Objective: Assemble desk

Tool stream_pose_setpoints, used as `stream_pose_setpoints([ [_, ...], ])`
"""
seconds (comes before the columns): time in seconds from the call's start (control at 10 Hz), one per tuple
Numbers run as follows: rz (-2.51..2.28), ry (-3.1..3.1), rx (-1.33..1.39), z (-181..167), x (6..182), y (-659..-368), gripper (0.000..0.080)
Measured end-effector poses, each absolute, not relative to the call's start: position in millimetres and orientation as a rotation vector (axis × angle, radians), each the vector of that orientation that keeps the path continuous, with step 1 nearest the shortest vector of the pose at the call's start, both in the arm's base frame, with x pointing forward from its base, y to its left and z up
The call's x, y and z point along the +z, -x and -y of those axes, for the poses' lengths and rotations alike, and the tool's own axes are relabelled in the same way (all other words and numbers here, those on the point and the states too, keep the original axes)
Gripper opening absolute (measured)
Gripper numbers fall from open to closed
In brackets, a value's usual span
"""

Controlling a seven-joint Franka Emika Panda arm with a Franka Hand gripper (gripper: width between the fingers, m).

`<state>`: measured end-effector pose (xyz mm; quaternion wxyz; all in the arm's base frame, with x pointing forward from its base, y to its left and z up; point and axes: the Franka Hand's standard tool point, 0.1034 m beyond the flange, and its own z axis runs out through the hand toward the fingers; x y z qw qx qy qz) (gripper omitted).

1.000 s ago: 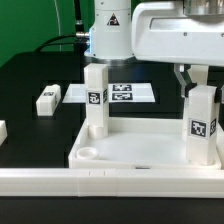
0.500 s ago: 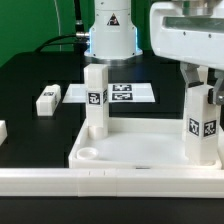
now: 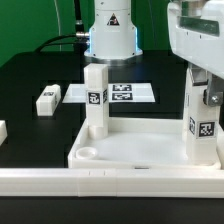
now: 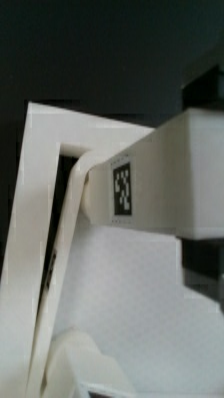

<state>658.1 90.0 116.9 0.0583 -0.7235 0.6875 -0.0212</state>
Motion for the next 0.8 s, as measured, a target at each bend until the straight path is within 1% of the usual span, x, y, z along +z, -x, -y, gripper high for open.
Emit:
stream_pose_setpoints([
  [0.1,-2.012,2.261,-0.071,-89.2,117.1,-658.2,0.0472],
  [0.2,-1.937,2.327,-0.077,-88.6,117.5,-658.3,0.0472],
  [0.3,-1.888,2.373,-0.078,-88.9,117.7,-657.7,0.0587],
  [0.4,-1.767,2.485,-0.077,-90.2,118.4,-656.1,0.0637],
  [0.8,-1.323,2.769,-0.106,-90.3,118.0,-656.4,0.0648],
])
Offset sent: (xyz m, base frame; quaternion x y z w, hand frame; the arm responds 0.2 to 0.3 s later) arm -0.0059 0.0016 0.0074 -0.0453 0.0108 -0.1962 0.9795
